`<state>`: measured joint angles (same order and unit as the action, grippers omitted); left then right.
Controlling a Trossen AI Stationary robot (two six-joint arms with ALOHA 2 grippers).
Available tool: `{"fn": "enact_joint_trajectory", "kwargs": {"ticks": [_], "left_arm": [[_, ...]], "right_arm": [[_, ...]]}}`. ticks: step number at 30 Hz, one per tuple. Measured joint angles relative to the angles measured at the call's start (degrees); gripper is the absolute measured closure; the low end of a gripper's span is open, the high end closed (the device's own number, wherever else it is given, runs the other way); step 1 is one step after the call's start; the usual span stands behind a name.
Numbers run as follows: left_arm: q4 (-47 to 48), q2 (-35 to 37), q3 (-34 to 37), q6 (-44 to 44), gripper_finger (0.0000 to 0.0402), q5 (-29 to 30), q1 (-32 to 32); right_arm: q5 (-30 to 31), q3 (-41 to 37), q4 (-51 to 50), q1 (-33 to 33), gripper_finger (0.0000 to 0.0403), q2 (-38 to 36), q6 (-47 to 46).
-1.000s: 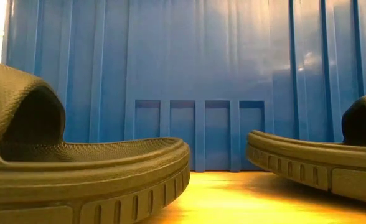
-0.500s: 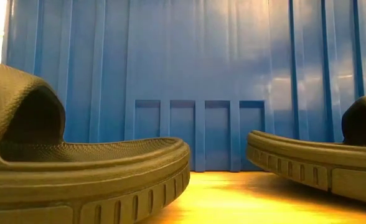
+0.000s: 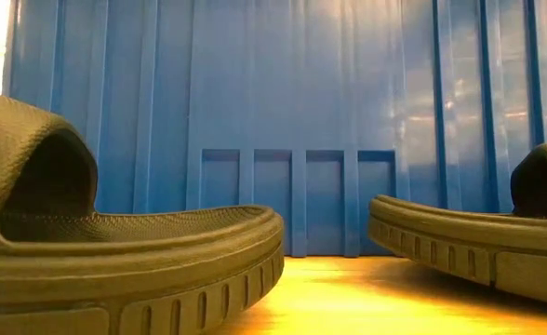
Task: Pick and place slides into bin
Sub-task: Put the pink slide into the blue bin
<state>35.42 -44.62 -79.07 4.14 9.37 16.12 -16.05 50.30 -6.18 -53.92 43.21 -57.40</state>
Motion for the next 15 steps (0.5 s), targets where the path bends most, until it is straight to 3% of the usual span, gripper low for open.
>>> {"fn": "enact_joint_trajectory", "kwargs": {"ticks": [3,10,15], "left_arm": [[-0.02,-0.24,0.0,0.0,0.0402,0.45,0.0],[-0.48,-1.26,0.0,0.03,0.0402,0.55,0.0],[-0.46,-1.51,0.0,0.04,0.0402,1.76,-0.02]], "right_arm": [[-3.17,1.27,6.38,1.53,0.0394,1.19,-0.75],[-14.1,4.12,31.83,3.51,0.0394,6.37,-5.02],[-13.3,8.71,34.21,4.71,0.0394,10.02,-6.65]]}}
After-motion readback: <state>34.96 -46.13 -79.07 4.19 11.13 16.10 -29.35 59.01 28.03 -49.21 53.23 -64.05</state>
